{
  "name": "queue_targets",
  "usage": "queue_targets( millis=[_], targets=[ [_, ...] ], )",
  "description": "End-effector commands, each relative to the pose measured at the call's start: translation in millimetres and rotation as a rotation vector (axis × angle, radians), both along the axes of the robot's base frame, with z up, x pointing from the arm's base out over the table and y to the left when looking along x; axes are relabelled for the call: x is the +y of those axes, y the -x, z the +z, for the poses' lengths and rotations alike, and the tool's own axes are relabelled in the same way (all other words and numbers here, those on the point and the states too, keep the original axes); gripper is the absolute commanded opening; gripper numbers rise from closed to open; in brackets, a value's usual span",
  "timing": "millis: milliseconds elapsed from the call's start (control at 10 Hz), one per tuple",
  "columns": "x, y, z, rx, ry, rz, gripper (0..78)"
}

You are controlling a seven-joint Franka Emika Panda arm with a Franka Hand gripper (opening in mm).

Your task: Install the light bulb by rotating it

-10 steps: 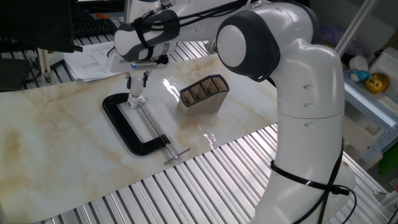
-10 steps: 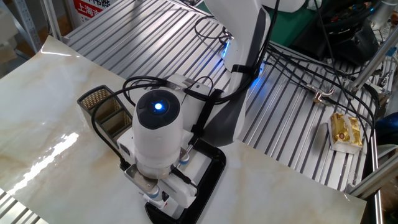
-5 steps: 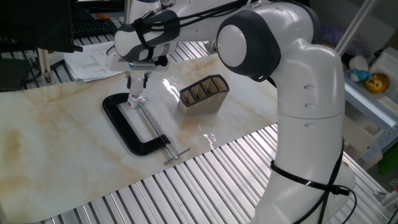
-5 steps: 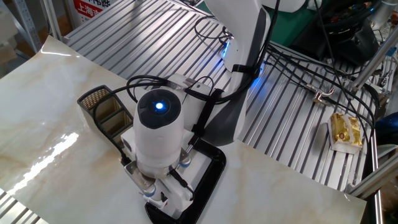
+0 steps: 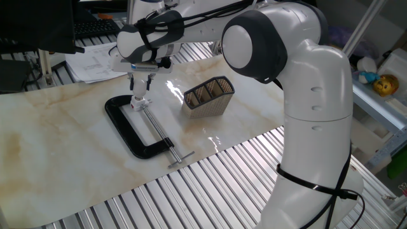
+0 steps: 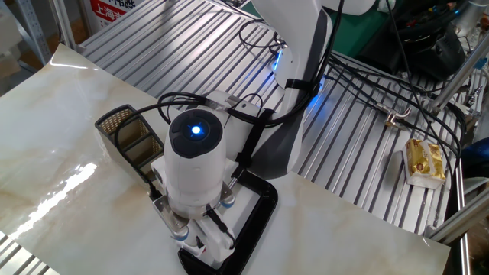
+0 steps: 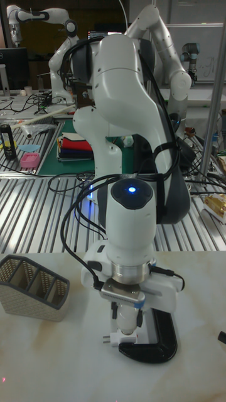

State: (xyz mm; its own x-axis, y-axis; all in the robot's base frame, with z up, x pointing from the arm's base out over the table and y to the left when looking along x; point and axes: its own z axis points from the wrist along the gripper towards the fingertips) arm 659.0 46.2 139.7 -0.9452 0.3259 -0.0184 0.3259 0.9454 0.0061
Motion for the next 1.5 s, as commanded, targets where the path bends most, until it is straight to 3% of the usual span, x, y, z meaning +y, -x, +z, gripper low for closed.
queue_targets(
  millis=[100, 1500],
  targets=[
    [-1.1, 8.4, -14.2, 0.030, 0.003, -0.127, 1.1],
    [-1.0, 7.7, -13.9, 0.027, -0.008, -0.339, 1.1]
  ],
)
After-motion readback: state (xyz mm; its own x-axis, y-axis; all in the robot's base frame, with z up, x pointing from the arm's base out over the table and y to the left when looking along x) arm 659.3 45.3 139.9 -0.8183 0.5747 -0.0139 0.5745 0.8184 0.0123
